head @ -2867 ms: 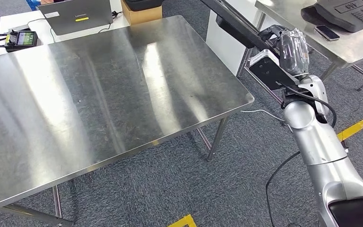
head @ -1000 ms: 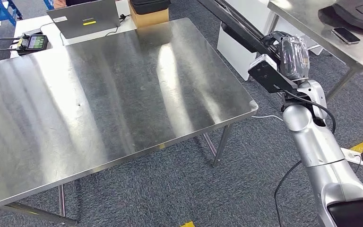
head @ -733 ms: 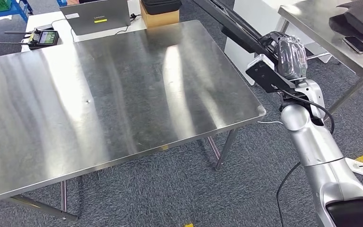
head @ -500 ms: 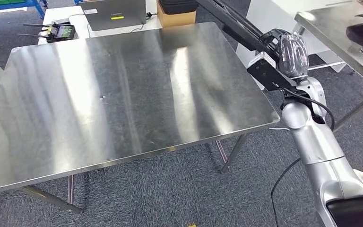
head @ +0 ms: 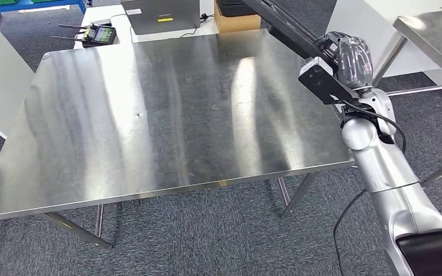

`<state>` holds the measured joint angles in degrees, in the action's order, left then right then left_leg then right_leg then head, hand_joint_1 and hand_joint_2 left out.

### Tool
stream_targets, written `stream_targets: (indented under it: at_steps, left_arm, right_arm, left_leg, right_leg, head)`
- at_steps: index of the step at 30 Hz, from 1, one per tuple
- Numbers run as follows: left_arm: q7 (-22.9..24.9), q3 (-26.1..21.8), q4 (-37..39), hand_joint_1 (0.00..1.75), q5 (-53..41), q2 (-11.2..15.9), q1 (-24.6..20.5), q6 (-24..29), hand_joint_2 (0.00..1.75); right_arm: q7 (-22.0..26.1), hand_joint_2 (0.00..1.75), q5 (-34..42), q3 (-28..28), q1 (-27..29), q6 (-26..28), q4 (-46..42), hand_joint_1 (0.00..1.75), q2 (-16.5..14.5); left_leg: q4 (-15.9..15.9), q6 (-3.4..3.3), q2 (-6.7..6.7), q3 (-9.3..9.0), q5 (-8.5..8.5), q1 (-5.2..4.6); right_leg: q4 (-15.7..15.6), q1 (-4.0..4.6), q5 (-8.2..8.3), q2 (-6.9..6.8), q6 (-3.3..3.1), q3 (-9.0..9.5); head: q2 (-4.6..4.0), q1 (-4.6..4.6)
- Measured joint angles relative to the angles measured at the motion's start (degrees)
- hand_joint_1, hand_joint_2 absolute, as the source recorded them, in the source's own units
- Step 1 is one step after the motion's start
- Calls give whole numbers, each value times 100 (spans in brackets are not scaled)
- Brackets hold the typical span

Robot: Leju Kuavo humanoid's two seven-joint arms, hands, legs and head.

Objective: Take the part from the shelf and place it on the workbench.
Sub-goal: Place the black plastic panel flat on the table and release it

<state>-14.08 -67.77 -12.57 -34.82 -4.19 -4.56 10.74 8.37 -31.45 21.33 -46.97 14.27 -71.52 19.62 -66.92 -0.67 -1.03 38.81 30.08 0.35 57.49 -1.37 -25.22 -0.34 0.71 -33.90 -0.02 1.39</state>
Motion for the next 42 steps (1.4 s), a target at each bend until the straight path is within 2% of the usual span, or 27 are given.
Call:
stream_targets:
  at_steps: [2, 3, 4, 6, 7, 9, 11, 12, 14, 16, 17, 18, 20, 22, 25, 27, 28, 29, 31, 32, 33, 34, 35, 37, 38, 39, 42]
  left_arm:
    - [-1, -1, 3, 0, 0, 0, 2, 1, 175]
    - [-1, -2, 6, 0, 0, -2, 6, 1, 175]
    - [0, -2, 9, 0, 0, -4, 10, 1, 175]
    - [-1, -4, 11, 0, 0, 3, 7, 1, 175]
    - [-1, -4, 11, 0, 0, 8, 1, 1, 175]
    - [-1, -5, 12, 0, 0, 15, -8, 2, 175]
    - [-1, -10, 12, 0, 0, 17, -9, 4, 175]
    - [-2, -14, 12, 0, 0, 16, -7, 5, 175]
    - [-2, -23, 13, 0, 0, 12, -12, 4, 175]
    - [-2, -27, 13, 0, 0, 10, -20, 3, 175]
    - [-2, -28, 14, 0, 0, 10, -21, 3, 175]
    - [-2, -29, 14, 0, -1, 9, -20, 3, 175]
    - [-2, -31, 16, 0, -1, 6, -20, 2, 175]
    - [-2, -31, 17, 0, 0, 4, -20, 1, 175]
    - [-2, -31, 18, 0, 0, 4, -20, 1, 175]
    - [-2, -31, 19, 0, -1, 4, -20, 2, 175]
    - [-2, -33, 21, 0, -2, 5, -9, 2, 175]
    - [-2, -40, 24, 0, -4, 8, -3, 3, 175]
    - [-2, -61, 28, 0, -7, 16, 7, 4, 175]
    - [-2, -70, 30, 0, -7, 17, 4, 4, 175]
    - [-2, -75, 32, 0, -7, 16, 6, 4, 175]
    - [-2, -78, 33, 0, -7, 13, 9, 3, 175]
    - [-2, -79, 35, 0, -7, 13, 10, 3, 175]
    - [-2, -79, 35, 0, -7, 20, 4, 3, 175]
    - [-2, -79, 35, 0, -7, 22, -2, 3, 175]
    - [-2, -79, 35, 0, -7, 24, -6, 3, 175]
    - [-2, -81, 35, 0, -9, 27, -6, 6, 175]
  right_arm:
    - [1, 175, 4, 5, 1, 0, 23, 175, 3]
    - [1, 175, 4, 9, 2, 0, 33, 175, 3]
    - [1, 175, 4, 13, 2, 0, 39, 175, 2]
    - [1, 175, 4, 17, -1, 0, 42, 175, -1]
    - [1, 175, 4, 17, -9, 0, 43, 175, 3]
    - [1, 175, 6, 19, -24, 0, 45, 175, 10]
    - [1, 175, 8, 23, -32, 0, 48, 175, 11]
    - [1, 175, 8, 26, -33, 0, 48, 175, 11]
    - [5, 175, 10, 25, -37, 0, 49, 175, 29]
    - [9, 175, 13, 24, -34, 1, 58, 175, 55]
    - [9, 175, 13, 25, -24, 1, 67, 175, 65]
    - [9, 175, 13, 26, -14, 1, 75, 175, 69]
    - [9, 175, 13, 27, 0, 0, 84, 175, 73]
    - [9, 175, 13, 26, 0, 0, 84, 175, 73]
    - [9, 175, 13, 26, 0, 0, 84, 175, 74]
    - [9, 175, 13, 27, -3, 1, 85, 175, 81]
    - [9, 175, 13, 32, -10, 1, 87, 175, 75]
    - [9, 175, 14, 37, -16, 1, 88, 175, 68]
    - [9, 175, 14, 48, -23, 1, 91, 175, 48]
    - [9, 175, 15, 48, -21, 1, 93, 175, 47]
    - [9, 175, 15, 49, -20, 1, 95, 175, 46]
    - [9, 175, 15, 49, -18, 1, 96, 175, 45]
    - [9, 175, 15, 50, -18, 1, 97, 175, 43]
    - [9, 175, 15, 51, -25, 0, 97, 175, 40]
    - [9, 175, 15, 51, -33, 1, 97, 175, 41]
    - [9, 175, 15, 51, -41, 0, 97, 175, 43]
    - [9, 175, 15, 52, -48, 0, 96, 175, 42]
  left_leg:
    - [-652, 31, 70, 370, 208, 26]
    - [-720, 31, 80, 435, 163, 33]
    - [-555, 18, 94, 380, 14, 35]
    - [225, -55, 219, 5, -378, 10]
    - [563, -96, 292, -164, -500, -14]
    - [852, -154, 354, -296, -548, -59]
    - [892, -203, 251, -301, -572, -58]
    - [934, -235, 203, -328, -594, -48]
    - [1012, -297, 117, -387, -646, -11]
    - [1022, -318, 16, -396, -658, -4]
    - [1021, -317, -44, -395, -657, -3]
    - [1018, -316, -107, -396, -656, -3]
    - [1010, -305, -219, -405, -650, 2]
    - [1004, -297, -271, -413, -645, 7]
    - [1003, -296, -277, -415, -644, 8]
    - [969, -261, -337, -403, -623, 3]
    - [921, -207, -363, -369, -593, 3]
    - [680, -133, -289, -245, -451, 6]
    - [-104, -9, -54, 164, -57, 24]
    - [-540, 18, 64, 387, 129, 32]
    - [-738, 22, 82, 504, 163, 37]
    - [-704, 13, 88, 503, 81, 38]
    - [-441, -10, 104, 380, -94, 34]
    - [389, -97, 232, -45, -455, 0]
    - [683, -142, 289, -196, -548, -28]
    - [837, -177, 325, -271, -576, -54]
    - [907, -247, 217, -292, -597, -70]
  right_leg:
    - [1, 21, -26, -95, -35, 22]
    - [2, 28, -36, -139, -45, 33]
    - [1, 37, -45, -181, -53, 47]
    - [0, 57, -70, -259, -51, 91]
    - [0, 82, -87, -296, -37, 105]
    - [-2, 119, -116, -376, 4, 117]
    - [-15, 149, -136, -455, 49, 121]
    - [21, 150, -171, -432, 65, 115]
    - [401, 148, -371, -241, 57, -44]
    - [1216, 115, -690, -42, 22, -436]
    - [1566, 106, -797, -6, 33, -630]
    - [1733, 95, -817, 7, 67, -737]
    - [1432, 70, -613, 17, 172, -634]
    - [1078, 54, -442, 24, 230, -473]
    - [1017, 51, -415, 27, 237, -443]
    - [578, 27, -251, 102, 252, -235]
    - [333, 9, -159, 115, 209, -115]
    - [98, -3, -78, 107, 144, 6]
    - [13, 2, -64, -18, -3, 65]
    - [14, 15, -76, -73, -30, 72]
    - [14, 26, -83, -118, -38, 75]
    - [15, 37, -91, -161, -46, 83]
    - [14, 48, -102, -204, -51, 97]
    - [7, 84, -130, -289, -49, 136]
    - [2, 102, -143, -328, -37, 149]
    - [-4, 116, -154, -366, -21, 158]
    - [-18, 131, -184, -447, 57, 175]
  head:
    - [0, -1]
    - [0, 0]
    - [0, 1]
    - [0, 1]
    - [0, -3]
    - [0, -9]
    - [0, -12]
    - [0, -16]
    - [0, -28]
    - [0, -48]
    - [0, -60]
    - [0, -61]
    - [0, -61]
    - [0, -60]
    - [0, -60]
    - [0, -63]
    - [0, -63]
    - [0, -50]
    - [0, -20]
    - [0, -7]
    - [0, -8]
    - [0, -7]
    - [0, -7]
    - [0, -10]
    - [0, -12]
    - [0, -15]
    - [0, -20]
